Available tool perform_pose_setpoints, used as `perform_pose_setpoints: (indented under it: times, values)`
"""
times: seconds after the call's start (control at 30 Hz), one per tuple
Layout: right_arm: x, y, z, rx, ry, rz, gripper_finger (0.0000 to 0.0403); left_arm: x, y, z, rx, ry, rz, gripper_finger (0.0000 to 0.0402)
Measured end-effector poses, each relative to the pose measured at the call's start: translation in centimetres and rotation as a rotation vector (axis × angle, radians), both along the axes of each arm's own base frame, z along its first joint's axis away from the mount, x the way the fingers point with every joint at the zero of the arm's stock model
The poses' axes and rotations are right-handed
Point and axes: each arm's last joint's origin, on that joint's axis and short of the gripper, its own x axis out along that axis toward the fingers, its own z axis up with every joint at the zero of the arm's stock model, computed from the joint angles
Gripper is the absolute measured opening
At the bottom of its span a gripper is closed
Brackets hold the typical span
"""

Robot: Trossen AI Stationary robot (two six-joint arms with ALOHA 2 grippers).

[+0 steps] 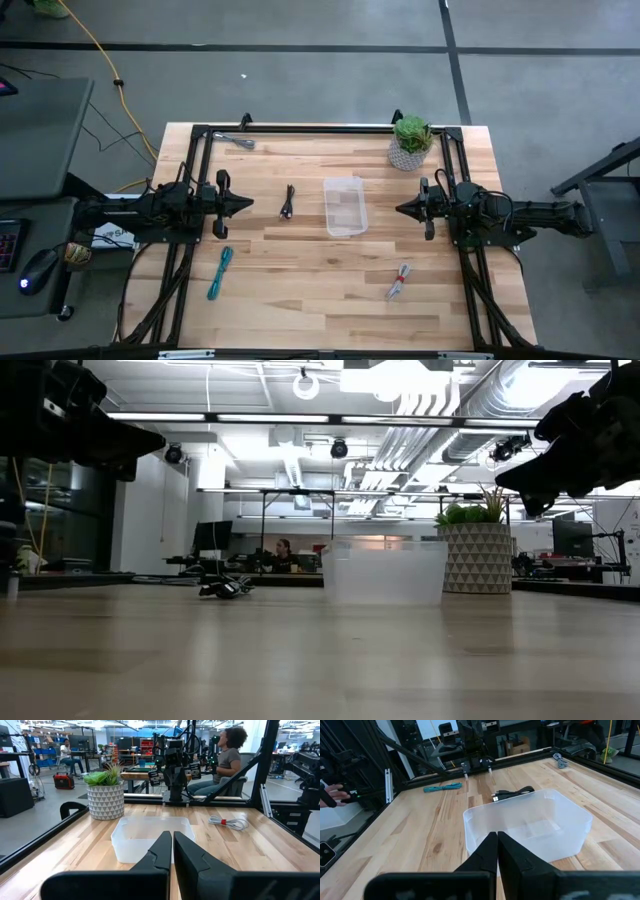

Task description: Pick and place USB-C Cables

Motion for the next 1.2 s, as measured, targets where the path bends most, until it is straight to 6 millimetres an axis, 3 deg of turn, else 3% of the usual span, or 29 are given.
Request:
perform_pose_setpoints:
  times: [0.8, 0.9, 1.0, 1.1, 1.2]
  values:
    - [0.0, 0.0, 0.1, -0.003, -0.012, -0.008, 0.0000, 0.0, 0.0, 0.0, 0.000, 0.000, 0.000, 0.0000]
    - [0.1, -0.2, 2.7, 0.070, -0.282, -0.061, 0.0000, 0.0, 0.0, 0.0, 0.000, -0.001, 0.000, 0.0000]
    - [-0.3, 0.6, 5.6, 0.064, -0.521, 0.095, 0.0004, 0.0, 0.0, 0.0, 0.000, 0.000, 0.000, 0.0000]
    - [0.1, 1.5, 8.1, 0.050, -0.530, 0.174, 0.0021, 0.0, 0.0, 0.0, 0.000, 0.000, 0.000, 0.0000]
    - [1.6, 2.7, 9.8, 0.011, -0.348, 0.166, 0.0054, 0.0, 0.0, 0.0, 0.000, 0.000, 0.000, 0.0000]
